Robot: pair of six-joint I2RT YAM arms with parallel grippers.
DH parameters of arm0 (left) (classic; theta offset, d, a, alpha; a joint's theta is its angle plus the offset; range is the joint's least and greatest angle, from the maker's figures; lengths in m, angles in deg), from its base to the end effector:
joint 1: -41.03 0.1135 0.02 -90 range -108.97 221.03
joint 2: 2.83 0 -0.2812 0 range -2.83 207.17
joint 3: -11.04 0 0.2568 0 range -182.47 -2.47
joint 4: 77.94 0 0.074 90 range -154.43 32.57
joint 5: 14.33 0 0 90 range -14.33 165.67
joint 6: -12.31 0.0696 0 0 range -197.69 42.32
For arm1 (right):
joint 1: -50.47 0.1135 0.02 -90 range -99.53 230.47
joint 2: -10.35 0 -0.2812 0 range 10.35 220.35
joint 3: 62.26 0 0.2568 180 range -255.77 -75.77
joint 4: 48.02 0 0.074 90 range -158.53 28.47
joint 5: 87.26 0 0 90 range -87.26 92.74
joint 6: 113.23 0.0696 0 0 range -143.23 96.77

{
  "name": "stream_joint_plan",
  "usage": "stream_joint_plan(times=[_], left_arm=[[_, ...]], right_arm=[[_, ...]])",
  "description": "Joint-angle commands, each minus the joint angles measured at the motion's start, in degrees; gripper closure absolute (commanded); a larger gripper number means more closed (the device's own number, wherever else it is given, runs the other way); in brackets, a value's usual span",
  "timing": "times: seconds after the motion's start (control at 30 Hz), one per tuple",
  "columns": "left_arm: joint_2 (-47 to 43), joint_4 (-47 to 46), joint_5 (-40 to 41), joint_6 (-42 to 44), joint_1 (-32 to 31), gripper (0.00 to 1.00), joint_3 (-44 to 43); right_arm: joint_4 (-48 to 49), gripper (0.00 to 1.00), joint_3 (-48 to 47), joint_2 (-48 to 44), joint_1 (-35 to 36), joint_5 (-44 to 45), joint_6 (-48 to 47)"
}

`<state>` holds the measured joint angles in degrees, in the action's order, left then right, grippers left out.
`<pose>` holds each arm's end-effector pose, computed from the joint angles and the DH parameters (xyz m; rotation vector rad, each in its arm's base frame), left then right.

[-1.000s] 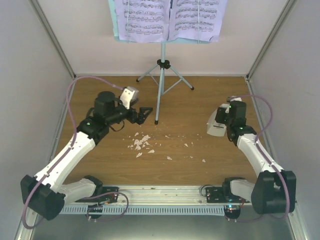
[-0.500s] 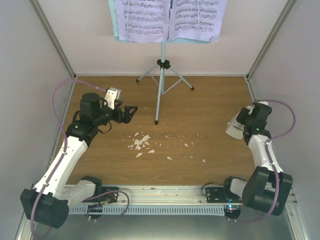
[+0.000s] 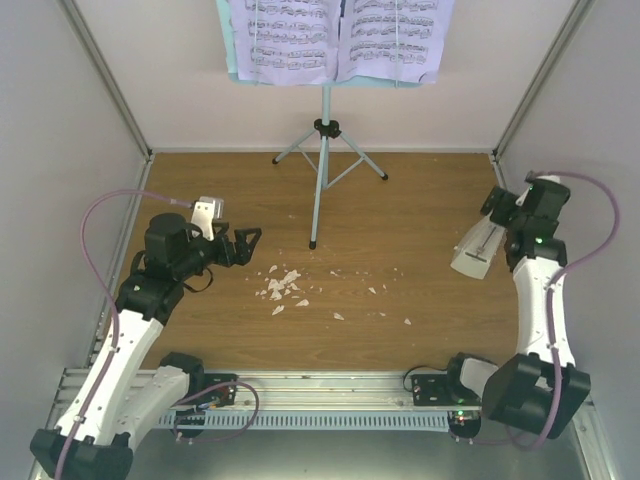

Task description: Pack up the instrument practice props

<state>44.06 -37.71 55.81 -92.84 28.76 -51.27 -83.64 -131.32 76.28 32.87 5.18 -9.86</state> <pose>0.1923 -0.0660 0.3286 0.1756 2.0288 -0.6509 0.2687 -0.0883 0.3072 0.5950 2.0541 -0.0888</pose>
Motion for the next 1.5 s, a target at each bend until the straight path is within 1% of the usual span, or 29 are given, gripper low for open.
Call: stream_joint_plan(times=[0.0, 0.07, 0.13, 0.2, 0.27, 0.37, 0.5, 0.67, 0.77, 0.9, 1.03, 1.2, 1.27, 1.47], left_arm=[[-2.5, 0.6, -3.1, -0.5, 0.2, 0.01, -0.1], [-2.5, 0.3, -6.8, -0.5, 0.3, 0.01, -1.1], [-2.1, -0.7, -10.9, -0.8, 0.3, 0.01, -2.0], [-1.5, -2.7, -14.6, -1.3, 0.2, 0.01, -2.4], [-0.3, -4.8, -16.5, -2.0, 0.3, 0.01, -2.4], [2.2, -7.6, -17.6, -3.2, -0.1, 0.01, -2.4], [5.0, -11.1, -16.0, -4.0, -2.5, 0.03, -2.6], [10.7, -13.0, -9.5, -2.9, -8.8, 0.04, -4.3], [15.0, -14.9, -7.5, -2.7, -11.7, 0.04, -5.7], [21.0, -19.0, -6.6, -3.0, -13.6, 0.05, -7.6], [27.5, -24.0, -6.4, -3.6, -13.8, 0.07, -9.6], [36.5, -28.7, -3.4, -2.3, -14.0, 0.1, -13.4], [38.8, -30.4, -2.4, -1.9, -13.9, 0.12, -14.6], [46.4, -34.7, -1.5, -1.2, -14.1, 0.15, -19.4]], right_arm=[[-7.4, 0.0, -7.3, -3.6, -0.5, -4.1, -0.1], [-7.0, 0.0, -8.3, -5.6, -0.4, -11.7, -0.2], [-5.9, 0.01, -8.4, -7.7, -0.2, -19.5, 1.8], [-4.6, 0.0, -8.1, -9.2, 1.0, -25.1, 3.4], [-3.2, 0.0, -7.7, -9.9, 4.0, -28.4, 4.8], [-1.3, 0.01, -6.5, -9.7, 12.4, -27.4, 5.0], [-0.5, 0.0, -4.3, -7.9, 23.5, -25.1, 6.9], [2.5, 0.0, -0.4, -7.6, 31.1, -24.6, 9.9], [2.8, 0.0, 1.3, -8.3, 32.7, -24.4, 11.1], [2.8, 0.0, 3.4, -10.1, 32.9, -25.4, 12.1], [2.6, 0.0, 5.3, -12.4, 32.9, -25.3, 12.9], [3.1, 0.0, 6.9, -14.2, 32.9, -25.3, 13.0], [3.4, 0.0, 7.3, -14.0, 33.0, -25.9, 13.3], [7.4, 0.01, 10.6, -14.4, 33.0, -27.3, 15.4]])
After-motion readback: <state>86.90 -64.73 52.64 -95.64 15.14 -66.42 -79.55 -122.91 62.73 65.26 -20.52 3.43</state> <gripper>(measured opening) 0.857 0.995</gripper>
